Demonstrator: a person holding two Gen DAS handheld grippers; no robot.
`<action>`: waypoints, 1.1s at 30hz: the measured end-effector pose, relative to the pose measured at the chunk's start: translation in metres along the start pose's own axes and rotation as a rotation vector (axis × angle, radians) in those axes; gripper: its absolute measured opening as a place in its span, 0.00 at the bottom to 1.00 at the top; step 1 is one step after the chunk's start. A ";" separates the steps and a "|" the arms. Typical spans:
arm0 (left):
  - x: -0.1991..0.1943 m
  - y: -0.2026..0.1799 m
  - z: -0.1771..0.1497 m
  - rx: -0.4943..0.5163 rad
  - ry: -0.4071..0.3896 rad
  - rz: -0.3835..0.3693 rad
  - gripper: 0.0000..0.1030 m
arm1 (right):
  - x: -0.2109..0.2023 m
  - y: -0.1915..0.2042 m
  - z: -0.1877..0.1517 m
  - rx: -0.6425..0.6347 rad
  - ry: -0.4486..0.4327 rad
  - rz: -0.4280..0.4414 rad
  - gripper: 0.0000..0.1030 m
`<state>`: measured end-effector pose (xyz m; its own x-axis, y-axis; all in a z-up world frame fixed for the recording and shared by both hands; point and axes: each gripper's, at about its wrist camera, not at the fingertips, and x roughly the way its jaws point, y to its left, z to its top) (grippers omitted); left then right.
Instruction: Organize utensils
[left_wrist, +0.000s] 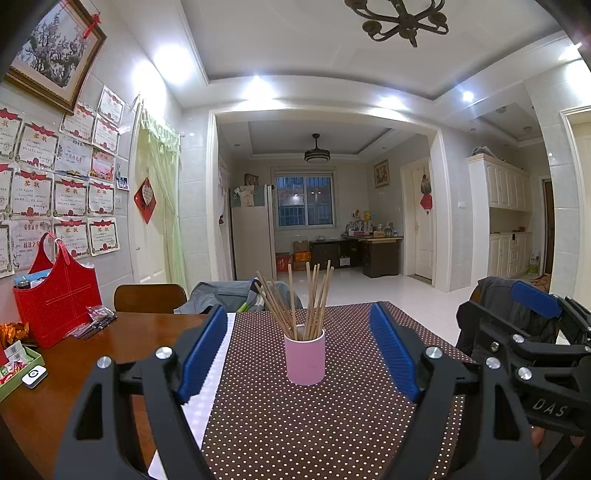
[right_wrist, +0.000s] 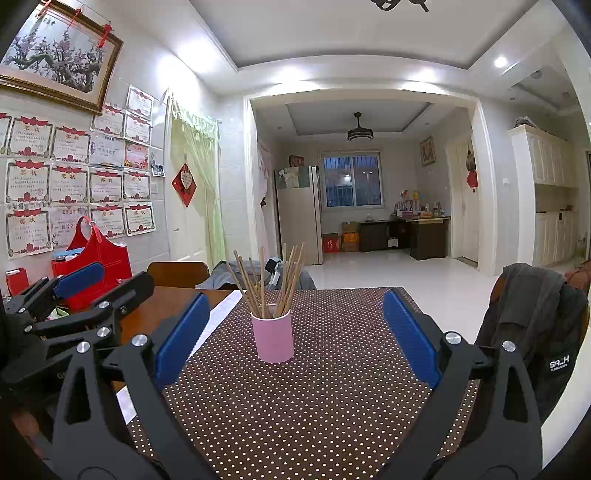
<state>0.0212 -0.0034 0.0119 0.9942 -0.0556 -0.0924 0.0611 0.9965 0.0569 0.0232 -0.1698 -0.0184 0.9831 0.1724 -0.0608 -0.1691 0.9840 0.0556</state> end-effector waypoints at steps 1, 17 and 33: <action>0.000 0.000 0.000 0.001 0.000 0.000 0.76 | 0.000 0.001 0.000 0.000 0.001 0.000 0.91; 0.000 0.000 -0.001 -0.001 0.000 -0.001 0.76 | -0.001 0.001 0.000 0.003 0.001 -0.002 0.91; 0.002 -0.001 -0.002 0.008 0.000 0.010 0.76 | -0.001 0.004 0.000 0.005 0.008 -0.003 0.91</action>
<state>0.0231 -0.0040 0.0099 0.9947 -0.0455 -0.0917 0.0517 0.9965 0.0662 0.0214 -0.1661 -0.0186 0.9830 0.1703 -0.0691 -0.1662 0.9842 0.0602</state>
